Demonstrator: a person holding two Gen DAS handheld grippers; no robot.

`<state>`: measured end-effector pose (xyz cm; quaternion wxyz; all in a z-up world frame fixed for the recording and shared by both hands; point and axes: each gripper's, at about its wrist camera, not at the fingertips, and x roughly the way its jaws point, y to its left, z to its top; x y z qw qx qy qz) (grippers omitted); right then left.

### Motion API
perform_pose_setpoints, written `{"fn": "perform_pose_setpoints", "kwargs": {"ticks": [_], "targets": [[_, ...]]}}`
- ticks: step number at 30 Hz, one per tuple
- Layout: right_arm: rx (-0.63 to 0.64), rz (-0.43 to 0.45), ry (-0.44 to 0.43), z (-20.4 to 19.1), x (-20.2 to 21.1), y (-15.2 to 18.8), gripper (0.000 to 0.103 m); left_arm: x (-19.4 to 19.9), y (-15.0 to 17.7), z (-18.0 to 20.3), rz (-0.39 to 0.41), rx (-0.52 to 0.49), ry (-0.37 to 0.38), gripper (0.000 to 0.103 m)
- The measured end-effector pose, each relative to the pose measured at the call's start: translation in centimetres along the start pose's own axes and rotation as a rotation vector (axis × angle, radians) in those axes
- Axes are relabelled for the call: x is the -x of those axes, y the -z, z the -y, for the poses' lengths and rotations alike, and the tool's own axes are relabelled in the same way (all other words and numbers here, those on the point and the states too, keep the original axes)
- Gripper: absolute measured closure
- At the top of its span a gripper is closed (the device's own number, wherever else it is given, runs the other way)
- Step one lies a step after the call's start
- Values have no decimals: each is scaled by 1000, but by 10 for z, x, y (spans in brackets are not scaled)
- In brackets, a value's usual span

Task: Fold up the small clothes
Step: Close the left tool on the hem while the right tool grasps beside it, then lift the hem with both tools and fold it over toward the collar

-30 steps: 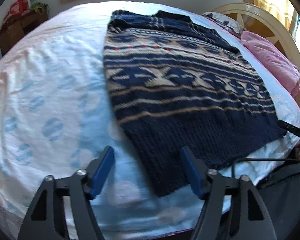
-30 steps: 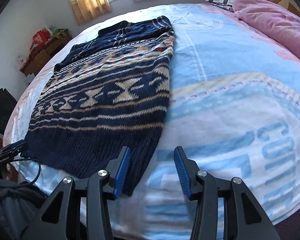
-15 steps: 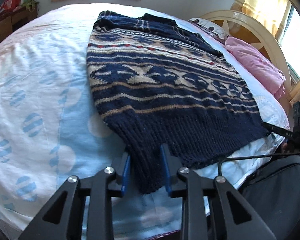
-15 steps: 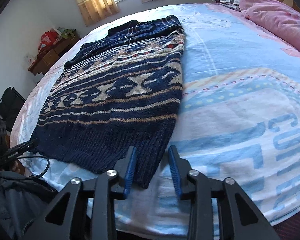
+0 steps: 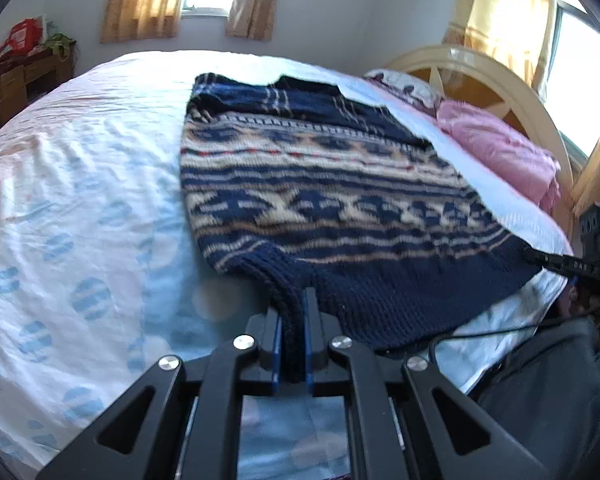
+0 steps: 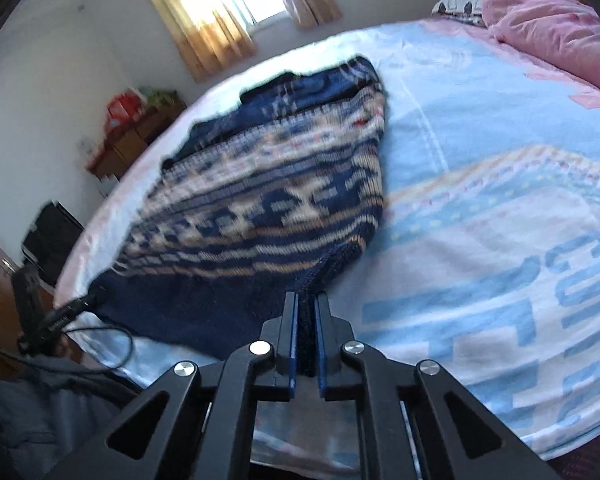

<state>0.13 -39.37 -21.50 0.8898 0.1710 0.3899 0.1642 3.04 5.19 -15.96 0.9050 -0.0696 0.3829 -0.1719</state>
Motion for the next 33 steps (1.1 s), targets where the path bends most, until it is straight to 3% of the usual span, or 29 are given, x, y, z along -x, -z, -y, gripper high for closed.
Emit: {"fn": "perform_pose_setpoints", "kwargs": {"ticks": [4,11,20,33], "targets": [[-56,35,-39,4,4,-14,97,-2,-14,-10,11,65,35,94],[-146,79,-107,6,2,-48,97,-6,-52,-16,80,82,54,95],[-106,170,-120,-10,10,-104,97,-4,-105,-26,194,110,74,95],[-50,226,-101,-27,-22,-202,97,-41,-185,-40,240,114,79,95]]}}
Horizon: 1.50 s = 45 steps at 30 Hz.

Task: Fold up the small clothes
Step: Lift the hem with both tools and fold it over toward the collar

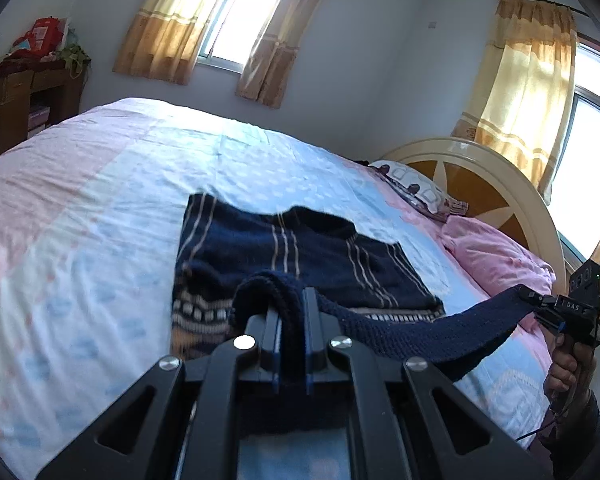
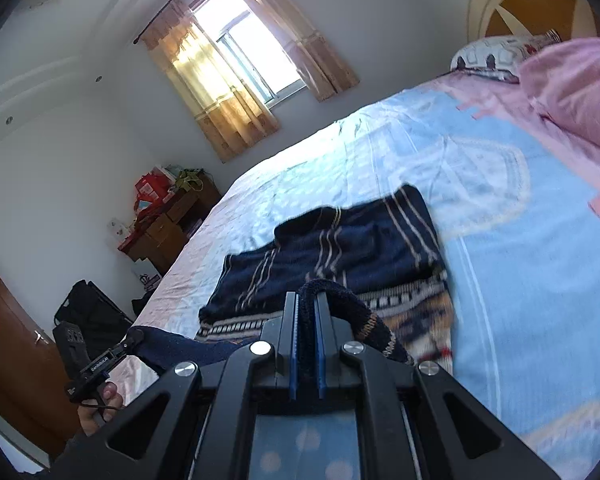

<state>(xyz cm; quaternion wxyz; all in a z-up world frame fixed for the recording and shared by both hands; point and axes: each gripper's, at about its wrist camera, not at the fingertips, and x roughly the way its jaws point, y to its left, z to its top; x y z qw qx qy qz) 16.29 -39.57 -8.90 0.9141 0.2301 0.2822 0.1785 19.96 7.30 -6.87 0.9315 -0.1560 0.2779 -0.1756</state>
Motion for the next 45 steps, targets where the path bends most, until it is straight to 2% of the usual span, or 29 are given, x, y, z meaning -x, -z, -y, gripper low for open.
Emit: {"fn": "perform_pose_setpoints", "kwargs": {"ticks": [4,10,13,19,25,29,33,35,37,38,39,40,41,42,43,44,45], "targets": [[-22,0,1,7,-23,-22,97,-25,-22,-6,-3,-1,-7,95],[-45,-18,13,19,-65,-62,97,-65,-58,-20,-9,54,-2,95],[-64,-32,21,26,-84,-76,97,-87,-68,-27,-18,64,-24,95],[-104,-97,57,51,-130,-88,97,-128,-70,-40,-74,99,-51,95],[-130,-134,85,72,-162,-99,97,-155,-84,-46,-101,112,-39,95],[-177,-179,101,91,-192,-110,97,-180,-91,-51,-133,100,-71,95],[-206,-219,128,108,-220,-116,97,-206,-91,-62,-184,134,-88,94],[-223,-231,138,117,-235,-119,97,-213,-89,-68,-200,160,-103,87],[-261,-226,128,128,-245,-122,95,-218,-89,-74,-208,191,-109,87],[-278,-222,127,133,-249,-123,93,-219,-88,-77,-213,205,-104,86],[-289,-209,151,138,-252,-126,85,-219,-88,-79,-217,217,-106,85],[-289,-201,170,140,-252,-128,79,-218,-88,-81,-219,226,-106,80],[-284,-185,193,142,-251,-130,64,-214,-87,-82,-209,235,-113,69],[-285,-173,193,143,-248,-130,58,-209,-86,-83,-193,235,-124,62],[-281,-163,183,143,-245,-129,58,-204,-86,-83,-176,227,-156,48],[-264,-161,179,140,-240,-127,58,-198,-85,-83,-160,220,-196,41],[-232,-165,195,135,-236,-123,58,-190,-85,-84,-140,224,-209,41]]}}
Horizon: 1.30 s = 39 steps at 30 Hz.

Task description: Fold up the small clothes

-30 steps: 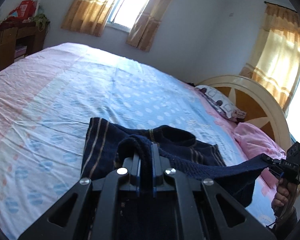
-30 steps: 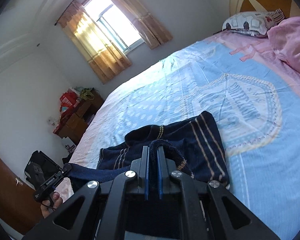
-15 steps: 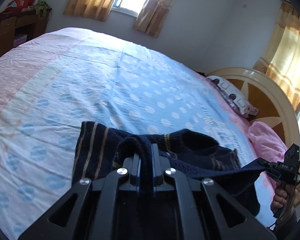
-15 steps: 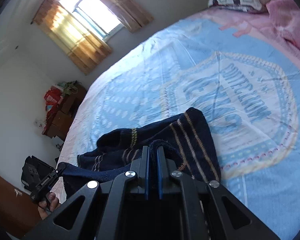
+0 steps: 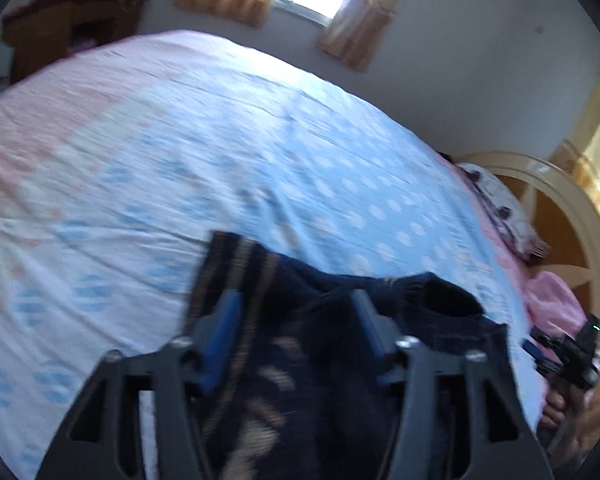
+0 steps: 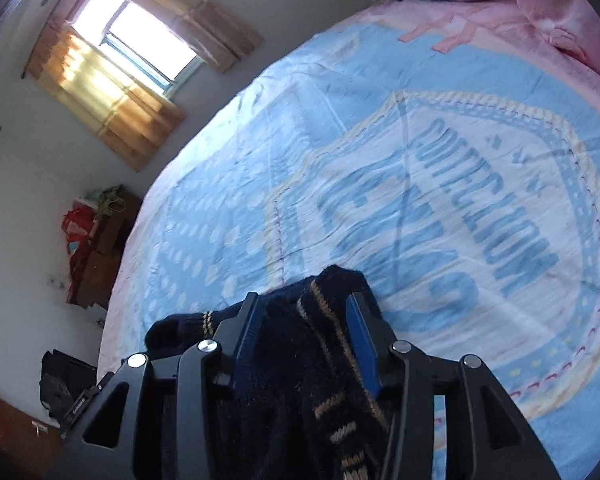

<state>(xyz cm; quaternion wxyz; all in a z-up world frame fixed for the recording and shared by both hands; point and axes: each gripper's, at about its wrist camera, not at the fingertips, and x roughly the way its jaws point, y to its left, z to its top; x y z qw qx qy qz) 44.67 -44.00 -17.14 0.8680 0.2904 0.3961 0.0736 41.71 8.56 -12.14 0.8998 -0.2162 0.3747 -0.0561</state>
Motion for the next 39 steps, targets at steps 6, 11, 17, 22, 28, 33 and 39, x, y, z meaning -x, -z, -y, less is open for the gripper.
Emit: {"fn": "perform_pose_setpoints", "kwargs": {"ticks": [6,11,17,22,28,33,39], "targets": [[209,-36,71,-20,27,50,58,40,12,-8,46,-3,-20,37],[297,-44,135,-20,47,88,58,54,43,-3,21,-82,-63,35],[287,-80,153,0,74,117,58,61,86,0,10,-239,-148,35],[318,-142,154,5,71,135,85,45,98,-13,-43,-267,-237,34],[310,-160,169,17,72,154,92,41,104,-29,-88,-209,-225,26],[308,-79,186,2,80,147,83,45,110,-27,-68,-225,-244,26],[410,17,121,-75,77,139,67,55,120,-30,-58,-220,-270,25]]}}
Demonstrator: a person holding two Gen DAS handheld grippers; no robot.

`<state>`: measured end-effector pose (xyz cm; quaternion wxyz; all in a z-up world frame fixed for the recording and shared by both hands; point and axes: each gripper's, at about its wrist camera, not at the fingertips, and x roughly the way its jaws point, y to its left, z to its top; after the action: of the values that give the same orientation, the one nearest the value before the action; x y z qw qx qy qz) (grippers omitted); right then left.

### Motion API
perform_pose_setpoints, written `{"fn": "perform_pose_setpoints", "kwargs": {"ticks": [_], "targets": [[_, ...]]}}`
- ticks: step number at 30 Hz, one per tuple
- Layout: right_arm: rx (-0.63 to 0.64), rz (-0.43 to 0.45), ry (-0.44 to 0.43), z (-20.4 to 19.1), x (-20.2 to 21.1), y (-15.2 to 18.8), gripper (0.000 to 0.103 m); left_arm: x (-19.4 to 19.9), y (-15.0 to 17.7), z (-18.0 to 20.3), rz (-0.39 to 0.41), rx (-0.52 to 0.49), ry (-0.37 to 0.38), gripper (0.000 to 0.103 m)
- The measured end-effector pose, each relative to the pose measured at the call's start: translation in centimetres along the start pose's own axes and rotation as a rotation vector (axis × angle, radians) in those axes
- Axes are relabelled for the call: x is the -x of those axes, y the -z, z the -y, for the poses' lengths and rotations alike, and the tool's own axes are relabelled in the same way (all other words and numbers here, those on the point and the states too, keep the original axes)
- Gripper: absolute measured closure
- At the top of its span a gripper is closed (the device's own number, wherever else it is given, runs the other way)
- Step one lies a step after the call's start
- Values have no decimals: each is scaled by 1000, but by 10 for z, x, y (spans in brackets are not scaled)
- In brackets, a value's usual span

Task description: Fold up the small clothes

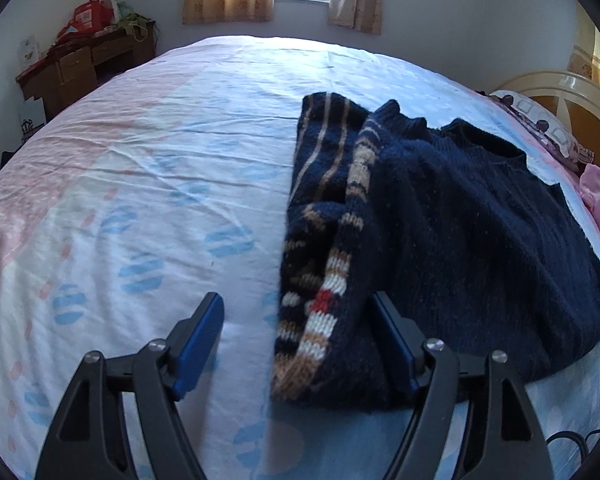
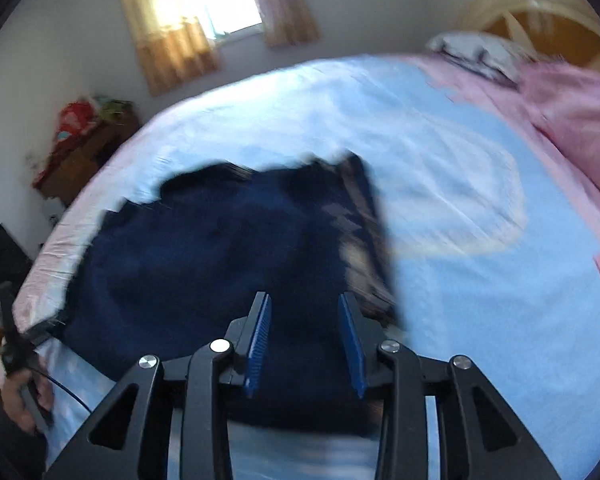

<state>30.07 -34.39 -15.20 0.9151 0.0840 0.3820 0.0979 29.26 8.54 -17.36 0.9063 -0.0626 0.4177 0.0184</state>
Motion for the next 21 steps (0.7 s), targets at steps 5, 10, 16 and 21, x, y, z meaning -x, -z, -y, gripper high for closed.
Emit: {"fn": "perform_pose_setpoints", "kwargs": {"ticks": [5,10,16,21], "targets": [[246,-42,-177,-112,-35,1,67,5,6,-3,8,7,-6,25],[307,-170,-292,-183,-95,6,67,6,10,-6,17,9,4,25],[342,-245,-262,-211,-134,2,66,11,16,-4,38,0,12,25],[297,-146,-296,-221,-130,-33,66,12,18,-5,56,10,17,25]]}}
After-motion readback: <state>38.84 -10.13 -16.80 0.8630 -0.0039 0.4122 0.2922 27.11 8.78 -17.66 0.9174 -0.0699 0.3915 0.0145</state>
